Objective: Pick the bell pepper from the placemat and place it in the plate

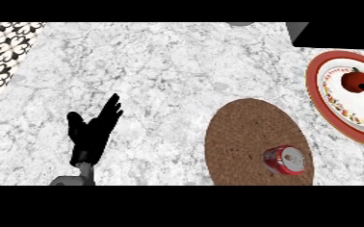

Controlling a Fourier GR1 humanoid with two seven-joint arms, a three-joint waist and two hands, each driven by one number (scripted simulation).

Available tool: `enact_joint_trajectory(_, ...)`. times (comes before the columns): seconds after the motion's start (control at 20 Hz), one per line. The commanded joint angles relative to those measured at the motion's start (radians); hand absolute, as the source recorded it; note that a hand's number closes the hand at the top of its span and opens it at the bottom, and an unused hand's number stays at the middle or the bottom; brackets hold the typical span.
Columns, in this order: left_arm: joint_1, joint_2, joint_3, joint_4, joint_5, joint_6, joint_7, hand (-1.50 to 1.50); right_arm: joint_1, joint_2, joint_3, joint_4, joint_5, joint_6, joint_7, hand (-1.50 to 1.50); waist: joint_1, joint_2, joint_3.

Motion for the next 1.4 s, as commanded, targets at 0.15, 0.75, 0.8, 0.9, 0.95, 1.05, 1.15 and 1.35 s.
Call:
enact_joint_trajectory(0.15,0.041,0.01,0.01,-0.042,0.013,-0.001,0.034,0.0,0.082,-0.107,-0.066,0.083,-0.077,0.264,-0.033,-1.5,-0.012,-0.005,-0.003)
enact_joint_trajectory(0.75,0.056,-0.002,-0.003,-0.048,-0.009,0.012,0.033,0.0,0.323,-0.171,0.007,0.066,-0.03,0.559,-0.252,-1.5,-0.031,-0.012,-0.005)
enact_joint_trajectory(0.8,-0.016,0.003,0.02,0.005,-0.007,0.018,0.051,0.0,0.313,-0.219,0.005,0.062,-0.034,0.576,-0.215,-1.5,-0.037,-0.012,-0.006)
enact_joint_trajectory(0.9,0.035,0.008,0.04,0.01,0.027,-0.014,0.011,0.0,0.374,-0.19,0.018,0.06,-0.023,0.562,-0.284,-1.5,-0.036,-0.013,-0.006)
enact_joint_trajectory(0.95,0.027,0.018,0.034,0.005,-0.001,0.001,0.009,0.0,0.386,-0.199,0.016,0.062,-0.025,0.564,-0.3,-1.5,-0.036,-0.013,-0.005)
enact_joint_trajectory(1.05,0.108,0.008,0.002,-0.067,0.005,-0.015,0.02,0.0,0.379,-0.194,0.026,0.065,-0.019,0.547,-0.283,-1.5,-0.028,-0.015,-0.005)
enact_joint_trajectory(1.15,0.031,0.03,0.04,-0.042,0.021,-0.014,0.068,0.0,0.42,-0.164,0.047,0.044,-0.012,0.537,-0.324,-1.5,-0.039,-0.016,-0.007)
enact_joint_trajectory(1.35,0.044,-0.021,0.012,0.027,-0.016,0.012,-0.011,0.0,0.433,-0.159,0.047,0.044,-0.025,0.534,-0.343,-1.5,-0.042,-0.016,-0.007)
